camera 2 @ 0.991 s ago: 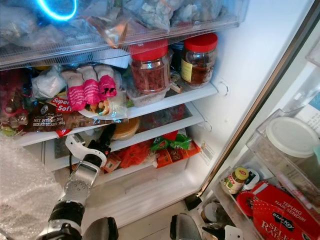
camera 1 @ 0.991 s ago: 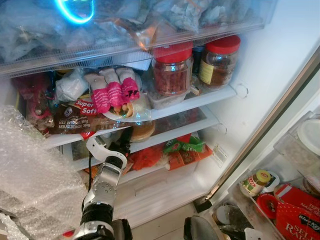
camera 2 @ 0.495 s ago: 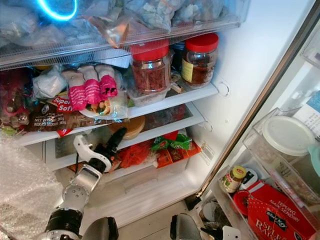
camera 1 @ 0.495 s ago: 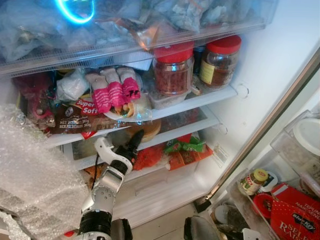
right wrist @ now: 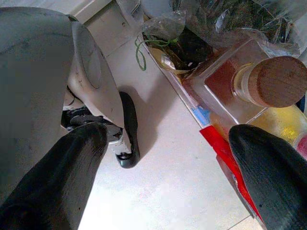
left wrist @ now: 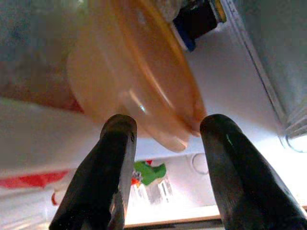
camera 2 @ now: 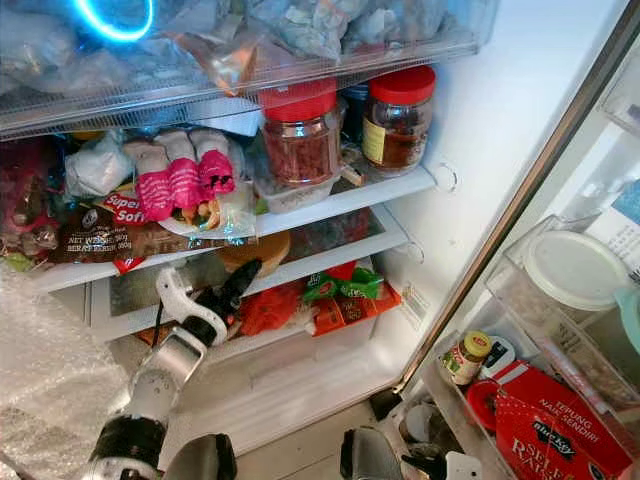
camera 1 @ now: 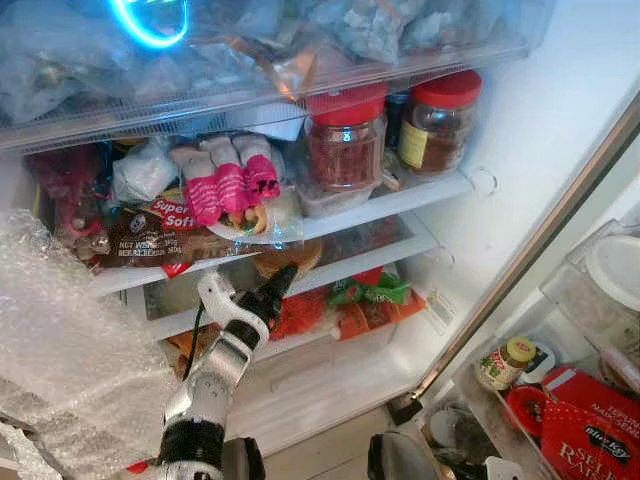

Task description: Restocking fridge

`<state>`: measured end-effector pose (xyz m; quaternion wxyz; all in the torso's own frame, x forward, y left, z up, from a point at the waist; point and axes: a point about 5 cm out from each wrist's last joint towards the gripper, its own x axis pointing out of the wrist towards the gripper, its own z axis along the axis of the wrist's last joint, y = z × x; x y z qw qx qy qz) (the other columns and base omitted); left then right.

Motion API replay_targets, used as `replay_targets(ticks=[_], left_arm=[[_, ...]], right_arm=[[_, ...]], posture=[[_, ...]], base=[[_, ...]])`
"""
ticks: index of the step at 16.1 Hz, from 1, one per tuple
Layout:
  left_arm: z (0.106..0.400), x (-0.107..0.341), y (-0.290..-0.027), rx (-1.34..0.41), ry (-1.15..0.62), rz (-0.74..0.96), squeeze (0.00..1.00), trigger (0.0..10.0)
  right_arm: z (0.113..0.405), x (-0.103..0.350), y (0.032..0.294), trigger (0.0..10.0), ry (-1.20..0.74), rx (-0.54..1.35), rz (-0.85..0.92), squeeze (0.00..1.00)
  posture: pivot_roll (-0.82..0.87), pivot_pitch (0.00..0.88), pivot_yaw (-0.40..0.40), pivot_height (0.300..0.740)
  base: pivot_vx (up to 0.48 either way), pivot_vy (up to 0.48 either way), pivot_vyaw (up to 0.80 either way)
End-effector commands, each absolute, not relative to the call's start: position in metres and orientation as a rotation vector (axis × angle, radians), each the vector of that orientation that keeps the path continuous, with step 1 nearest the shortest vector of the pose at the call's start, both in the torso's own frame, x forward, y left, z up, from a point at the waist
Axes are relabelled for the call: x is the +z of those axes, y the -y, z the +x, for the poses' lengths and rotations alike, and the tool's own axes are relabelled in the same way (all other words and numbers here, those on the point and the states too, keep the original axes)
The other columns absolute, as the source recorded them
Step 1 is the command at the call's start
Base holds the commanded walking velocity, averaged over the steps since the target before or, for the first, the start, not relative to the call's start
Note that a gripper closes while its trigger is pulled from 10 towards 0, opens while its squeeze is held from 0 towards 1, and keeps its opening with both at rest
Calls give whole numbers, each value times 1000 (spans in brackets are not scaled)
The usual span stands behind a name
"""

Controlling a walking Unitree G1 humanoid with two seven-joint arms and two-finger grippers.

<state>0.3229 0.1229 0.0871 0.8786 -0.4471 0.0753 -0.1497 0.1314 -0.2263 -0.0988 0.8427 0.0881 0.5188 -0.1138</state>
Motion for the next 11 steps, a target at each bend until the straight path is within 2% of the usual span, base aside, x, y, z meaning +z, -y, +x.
replay_targets(ticks=[1, 11], left_arm=[[327, 87, -123, -291, -153, -939, 0, 10000], [352, 94, -108, -285, -140, -937, 0, 10000]], right_arm=[[128, -99, 231, 10000, -1099, -264, 189, 0], [129, -99, 230, 10000, -1099, -256, 187, 0]], posture=[[-231, 63, -3, 632], [-235, 70, -6, 632]], base=[[0, 0, 0], [0, 0, 0]])
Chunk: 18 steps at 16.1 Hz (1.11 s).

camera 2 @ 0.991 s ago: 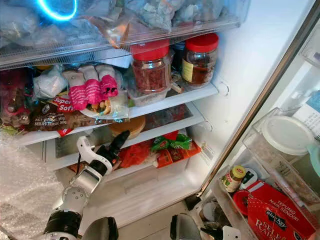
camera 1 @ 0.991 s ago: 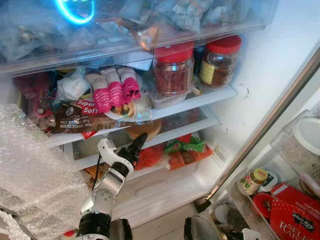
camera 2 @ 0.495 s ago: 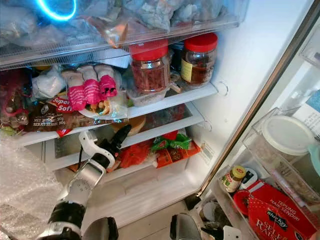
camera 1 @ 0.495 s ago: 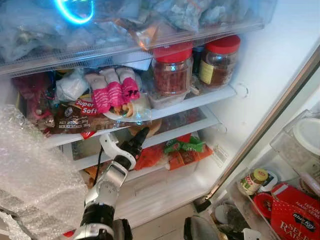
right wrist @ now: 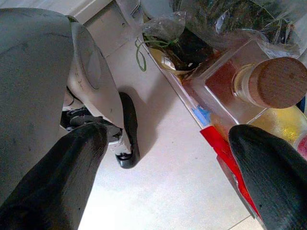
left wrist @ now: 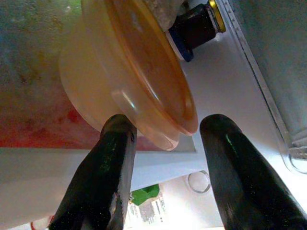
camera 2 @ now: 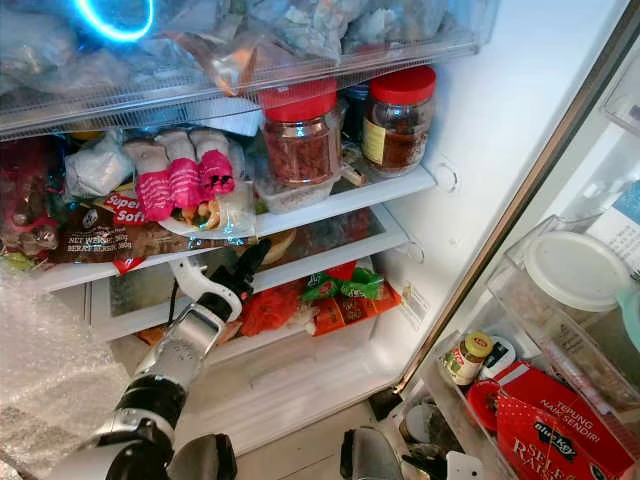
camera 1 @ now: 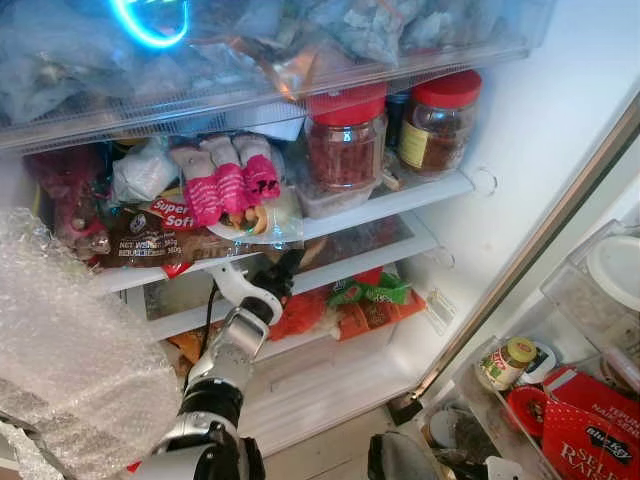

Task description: Restocking fridge

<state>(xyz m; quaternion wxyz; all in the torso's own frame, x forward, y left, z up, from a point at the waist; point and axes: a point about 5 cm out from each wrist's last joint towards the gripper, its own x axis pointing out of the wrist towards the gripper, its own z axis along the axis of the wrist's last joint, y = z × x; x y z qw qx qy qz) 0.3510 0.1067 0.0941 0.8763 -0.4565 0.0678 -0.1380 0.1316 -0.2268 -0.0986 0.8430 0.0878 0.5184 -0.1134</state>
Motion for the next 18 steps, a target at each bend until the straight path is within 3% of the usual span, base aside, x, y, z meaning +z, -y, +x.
replay_targets(ticks=[1, 7, 13, 15, 16, 18], left_arm=[[352, 95, -107, -292, -134, -934, 0, 10000], [326, 84, -124, -325, -135, -864, 0, 10000], [304, 91, -114, -432, -158, -774, 0, 10000], [298, 91, -109, -493, -178, -671, 0, 10000], [294, 93, -104, -550, -189, -514, 0, 10000], [290, 93, -103, -574, -208, -358, 0, 10000]], right_arm=[[128, -99, 230, 10000, -1099, -258, 189, 0], [129, -99, 230, 10000, -1100, -266, 195, 0], [129, -99, 230, 10000, -1096, -265, 194, 0], [129, -99, 230, 10000, -1097, -266, 194, 0], [128, -99, 231, 10000, -1099, -266, 193, 0], [128, -99, 231, 10000, -1100, -266, 193, 0]], posture=[[-239, 70, -3, 632], [-221, 73, 0, 632], [-218, 73, -1, 632], [-222, 75, -2, 632], [-220, 75, -2, 632], [-221, 77, -1, 632]], base=[[0, 0, 0], [0, 0, 0], [0, 0, 0], [0, 0, 0], [0, 0, 0], [0, 0, 0]])
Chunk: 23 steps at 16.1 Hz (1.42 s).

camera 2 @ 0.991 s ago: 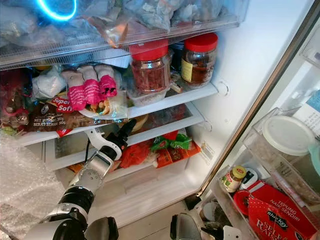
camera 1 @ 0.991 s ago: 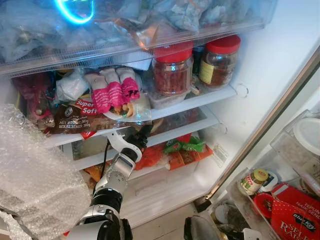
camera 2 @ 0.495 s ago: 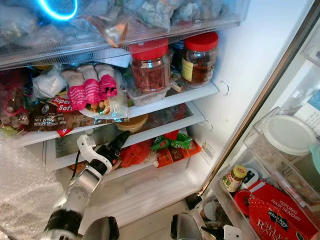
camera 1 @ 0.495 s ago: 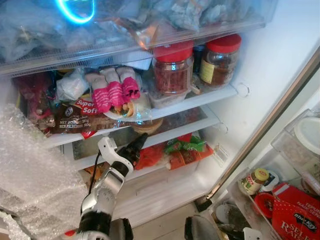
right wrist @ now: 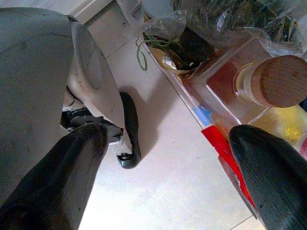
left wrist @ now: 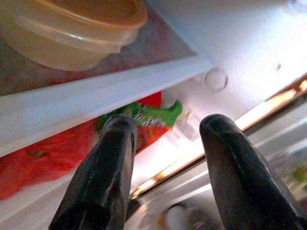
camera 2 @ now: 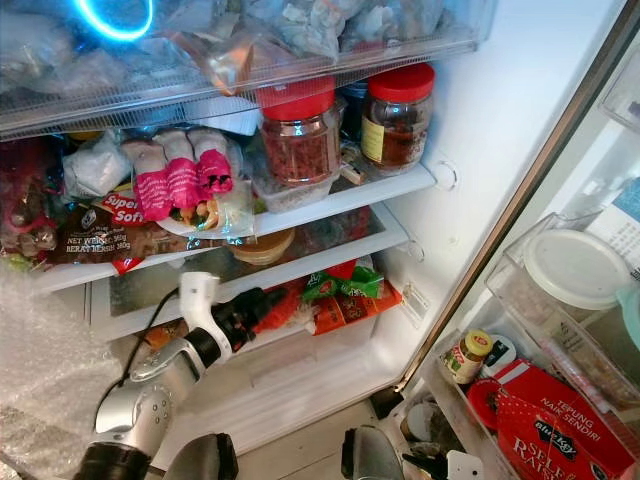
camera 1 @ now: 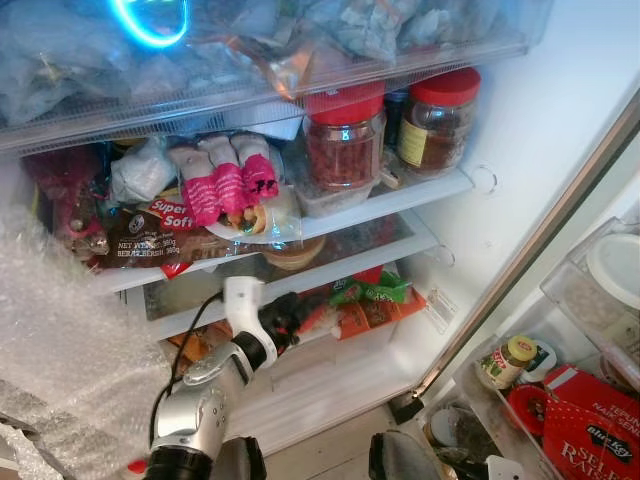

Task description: Restocking fridge

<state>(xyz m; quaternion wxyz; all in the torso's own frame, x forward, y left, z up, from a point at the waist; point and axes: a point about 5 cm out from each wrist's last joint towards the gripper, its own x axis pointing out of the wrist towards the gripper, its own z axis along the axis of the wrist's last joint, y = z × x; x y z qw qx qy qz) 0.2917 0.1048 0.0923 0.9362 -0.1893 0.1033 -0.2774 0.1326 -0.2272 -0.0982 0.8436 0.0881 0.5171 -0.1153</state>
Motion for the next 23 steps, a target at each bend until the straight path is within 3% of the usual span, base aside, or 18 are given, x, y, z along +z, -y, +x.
replay_targets(ticks=[1, 4, 19, 20, 21, 23], left_arm=[[287, 93, -105, -575, -202, -291, 0, 10000], [278, 95, -115, -557, -172, -151, 0, 10000], [278, 95, -115, -557, -172, -151, 0, 10000], [276, 96, -117, -545, -166, -125, 0, 10000], [270, 90, -121, -537, -141, 26, 0, 10000], [267, 87, -122, -544, -134, 83, 0, 10000]], right_arm=[[128, -99, 231, 10000, -1100, -267, 193, 0], [127, -99, 231, 10000, -1100, -268, 193, 0], [127, -99, 231, 10000, -1100, -268, 193, 0], [127, -99, 231, 10000, -1101, -268, 192, 0], [125, -100, 229, 10000, -1104, -266, 193, 0], [124, -101, 228, 10000, -1106, -266, 194, 0]], posture=[[-221, 78, -1, 632], [-214, 79, 0, 632], [-214, 79, 0, 632], [-212, 79, 0, 632], [-212, 32, 26, 632], [-211, 27, 27, 632]], base=[[0, 0, 0], [0, 0, 0], [0, 0, 0], [0, 0, 0], [-274, 0, 0], [-277, 0, 0]])
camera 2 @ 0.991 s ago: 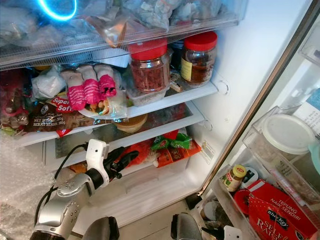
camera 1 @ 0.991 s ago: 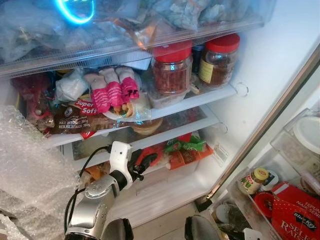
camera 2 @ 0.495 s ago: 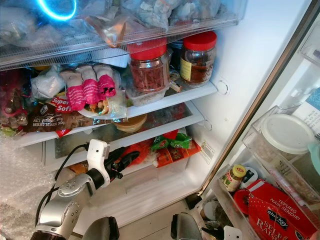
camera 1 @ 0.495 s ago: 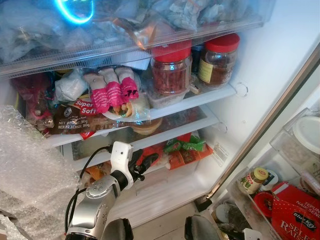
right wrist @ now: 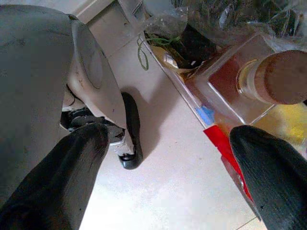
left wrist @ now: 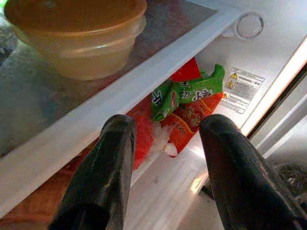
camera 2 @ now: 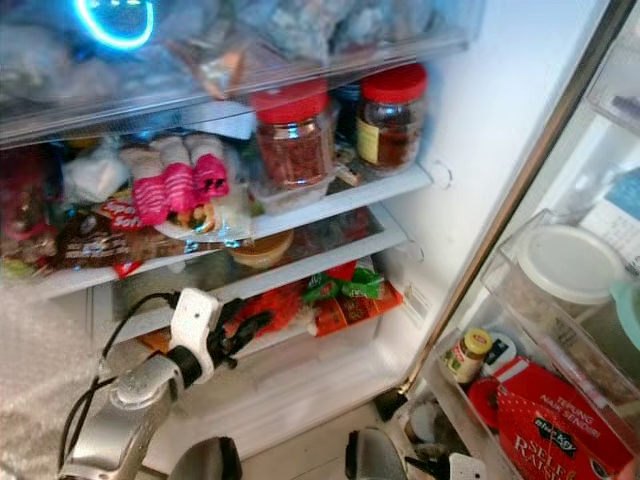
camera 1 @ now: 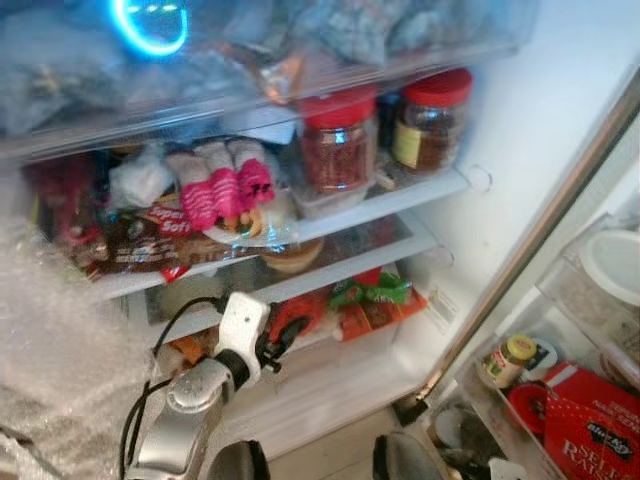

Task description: Restocking fridge

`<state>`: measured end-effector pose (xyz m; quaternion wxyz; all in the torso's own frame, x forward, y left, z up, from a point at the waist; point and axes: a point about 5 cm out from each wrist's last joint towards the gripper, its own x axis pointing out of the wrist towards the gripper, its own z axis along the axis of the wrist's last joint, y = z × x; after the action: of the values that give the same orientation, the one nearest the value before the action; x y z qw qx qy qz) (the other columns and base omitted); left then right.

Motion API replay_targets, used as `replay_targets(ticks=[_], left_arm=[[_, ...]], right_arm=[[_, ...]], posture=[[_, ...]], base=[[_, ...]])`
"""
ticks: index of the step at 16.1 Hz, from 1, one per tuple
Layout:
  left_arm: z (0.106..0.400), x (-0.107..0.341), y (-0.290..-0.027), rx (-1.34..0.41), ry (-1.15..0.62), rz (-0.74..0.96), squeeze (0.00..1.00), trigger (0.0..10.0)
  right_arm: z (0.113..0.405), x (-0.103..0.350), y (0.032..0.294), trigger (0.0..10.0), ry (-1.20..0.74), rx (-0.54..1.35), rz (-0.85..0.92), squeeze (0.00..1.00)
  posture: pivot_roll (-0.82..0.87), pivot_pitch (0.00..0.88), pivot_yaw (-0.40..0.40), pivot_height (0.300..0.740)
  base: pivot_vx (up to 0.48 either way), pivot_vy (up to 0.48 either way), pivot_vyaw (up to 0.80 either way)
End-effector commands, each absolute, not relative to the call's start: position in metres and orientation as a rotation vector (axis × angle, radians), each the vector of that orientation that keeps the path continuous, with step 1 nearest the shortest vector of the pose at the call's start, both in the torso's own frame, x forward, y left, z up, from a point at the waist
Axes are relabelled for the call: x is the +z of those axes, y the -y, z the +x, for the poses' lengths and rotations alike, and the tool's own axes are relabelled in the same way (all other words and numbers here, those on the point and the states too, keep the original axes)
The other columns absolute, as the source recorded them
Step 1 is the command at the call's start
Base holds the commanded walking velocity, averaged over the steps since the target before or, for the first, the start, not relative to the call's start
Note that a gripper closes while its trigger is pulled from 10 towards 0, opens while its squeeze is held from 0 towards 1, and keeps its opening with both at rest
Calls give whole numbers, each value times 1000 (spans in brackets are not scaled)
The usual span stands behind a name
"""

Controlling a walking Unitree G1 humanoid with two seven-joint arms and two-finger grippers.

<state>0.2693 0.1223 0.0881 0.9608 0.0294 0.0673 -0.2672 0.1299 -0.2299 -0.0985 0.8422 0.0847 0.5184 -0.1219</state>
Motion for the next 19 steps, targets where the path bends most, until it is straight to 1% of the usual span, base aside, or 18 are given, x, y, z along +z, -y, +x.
replay_targets(ticks=[1, 14, 15, 19], left_arm=[[267, 87, -122, -544, -134, 83, 0, 10000], [267, 85, -123, -539, -125, 105, 0, 10000], [267, 85, -122, -535, -125, 103, 0, 10000], [268, 84, -122, -524, -129, 95, 0, 10000]], right_arm=[[124, -101, 228, 10000, -1106, -266, 193, 0], [125, -101, 227, 10000, -1108, -266, 193, 0], [126, -101, 227, 10000, -1107, -267, 195, 0], [126, -100, 228, 10000, -1106, -270, 196, 0]], posture=[[-210, 25, 28, 632], [-207, 43, 28, 632], [-209, 56, 25, 632], [-208, 65, 21, 632]], base=[[-285, 0, 0], [-286, 0, 0], [-285, 0, 0], [-287, 0, 0]])
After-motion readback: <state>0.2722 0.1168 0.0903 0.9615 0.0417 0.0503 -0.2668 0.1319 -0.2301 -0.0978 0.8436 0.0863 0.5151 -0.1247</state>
